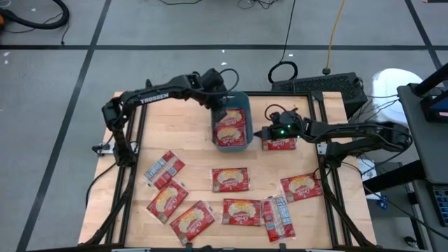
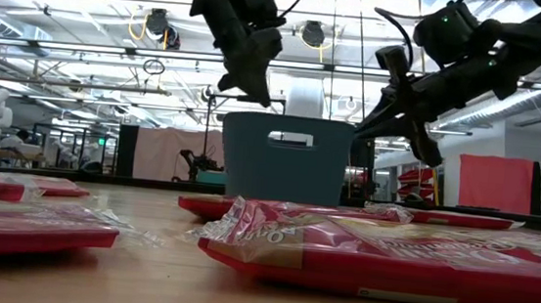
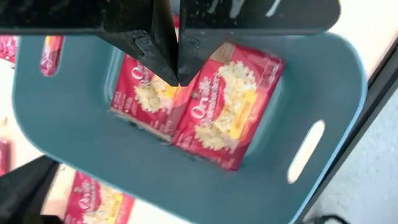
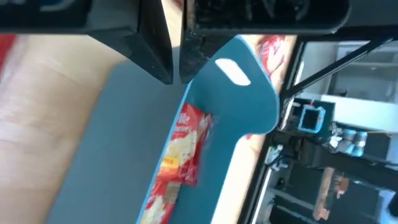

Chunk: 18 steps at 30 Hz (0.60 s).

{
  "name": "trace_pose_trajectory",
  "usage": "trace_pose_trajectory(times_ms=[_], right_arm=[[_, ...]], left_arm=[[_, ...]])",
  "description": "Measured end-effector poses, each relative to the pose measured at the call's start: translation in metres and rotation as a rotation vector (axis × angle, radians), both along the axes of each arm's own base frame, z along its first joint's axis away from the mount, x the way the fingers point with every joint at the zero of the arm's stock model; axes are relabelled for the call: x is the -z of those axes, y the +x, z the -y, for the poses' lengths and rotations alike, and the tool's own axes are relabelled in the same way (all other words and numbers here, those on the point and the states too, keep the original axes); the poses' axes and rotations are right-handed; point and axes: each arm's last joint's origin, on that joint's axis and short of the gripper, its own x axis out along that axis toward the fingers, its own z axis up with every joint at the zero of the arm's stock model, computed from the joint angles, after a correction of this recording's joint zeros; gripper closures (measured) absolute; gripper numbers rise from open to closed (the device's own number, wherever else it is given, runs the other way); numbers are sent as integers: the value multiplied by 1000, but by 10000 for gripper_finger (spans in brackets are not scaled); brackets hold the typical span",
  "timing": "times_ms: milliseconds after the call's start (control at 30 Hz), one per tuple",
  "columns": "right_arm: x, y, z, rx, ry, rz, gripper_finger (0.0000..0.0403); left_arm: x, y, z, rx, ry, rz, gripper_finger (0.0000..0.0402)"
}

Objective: Sort popcorn bags into baskets
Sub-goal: Adjust the blue bin

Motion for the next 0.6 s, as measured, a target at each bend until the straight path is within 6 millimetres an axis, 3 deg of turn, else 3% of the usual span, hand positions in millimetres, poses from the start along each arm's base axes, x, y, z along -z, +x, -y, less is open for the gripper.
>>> trace_pose_trajectory(times_ms=[600], right_arm=[[16,9,6,-40,113,-7,403]], left_arm=[[2,-4,-6,-46,-42,-6,385]])
